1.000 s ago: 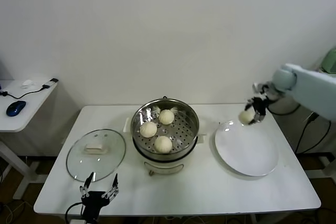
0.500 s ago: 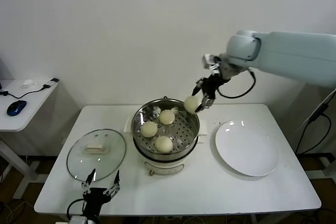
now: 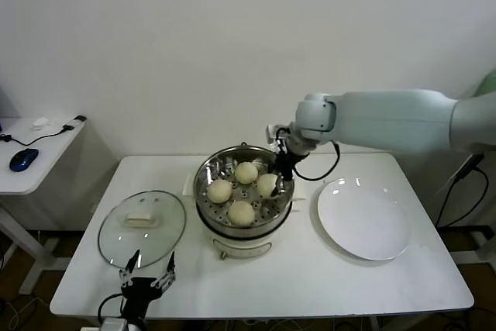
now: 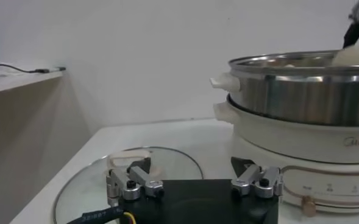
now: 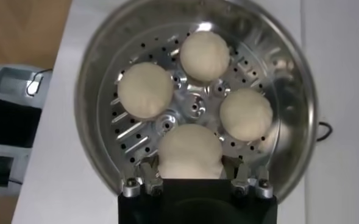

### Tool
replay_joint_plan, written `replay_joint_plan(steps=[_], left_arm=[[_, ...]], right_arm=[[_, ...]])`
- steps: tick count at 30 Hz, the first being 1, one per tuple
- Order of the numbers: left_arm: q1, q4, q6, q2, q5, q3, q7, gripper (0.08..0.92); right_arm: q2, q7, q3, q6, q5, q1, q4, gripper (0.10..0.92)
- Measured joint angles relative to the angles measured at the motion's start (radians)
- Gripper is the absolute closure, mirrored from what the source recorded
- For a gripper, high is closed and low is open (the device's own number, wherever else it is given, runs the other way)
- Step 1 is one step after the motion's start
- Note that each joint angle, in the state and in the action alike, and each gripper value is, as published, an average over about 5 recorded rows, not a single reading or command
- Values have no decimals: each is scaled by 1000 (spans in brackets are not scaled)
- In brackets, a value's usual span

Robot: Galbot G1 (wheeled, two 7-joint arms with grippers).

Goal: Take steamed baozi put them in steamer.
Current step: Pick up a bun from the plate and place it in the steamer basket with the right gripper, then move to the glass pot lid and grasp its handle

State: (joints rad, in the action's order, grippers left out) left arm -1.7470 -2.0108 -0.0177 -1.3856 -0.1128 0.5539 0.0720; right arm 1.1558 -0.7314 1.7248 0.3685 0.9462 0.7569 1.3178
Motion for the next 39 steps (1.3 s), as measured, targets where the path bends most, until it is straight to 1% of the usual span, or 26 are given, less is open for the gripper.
replay_joint_plan(steps=[5, 7, 10, 13, 19, 23, 27, 32, 36, 39], left_arm=[[-1, 1, 1, 0, -3, 1, 1, 177], [-2, 1, 1, 0, -3, 1, 1, 177], [-4, -2, 0, 0, -4, 2, 0, 177], [-9, -8, -3, 0, -7, 3, -2, 177], [-15, -20, -10, 0, -14, 6, -5, 177], [-10, -25, -11, 0, -23, 5, -8, 177], [-1, -29, -8, 1, -34, 3, -10, 177], [15, -42, -9, 7, -44, 6, -13, 177], [30, -47, -11, 15, -59, 15, -11, 177], [44, -42, -12, 24, -69, 19, -9, 177]], right_arm=[[22, 11, -20, -4, -5, -49, -40, 327], [28, 12, -27, -7, -3, -60, -49, 305], [34, 6, -33, -16, -1, -70, -58, 243], [32, -13, -33, -28, 1, -69, -66, 209], [-4, -66, -57, -64, 22, -37, -69, 203], [-66, -54, -125, -87, 44, -32, -63, 202], [-152, 38, -248, -115, 43, -69, -57, 203], [-292, 210, -462, -147, 6, -190, -30, 202], [-407, 347, -700, -170, -33, -374, 7, 203], [-468, 422, -899, -189, -72, -561, 44, 203]])
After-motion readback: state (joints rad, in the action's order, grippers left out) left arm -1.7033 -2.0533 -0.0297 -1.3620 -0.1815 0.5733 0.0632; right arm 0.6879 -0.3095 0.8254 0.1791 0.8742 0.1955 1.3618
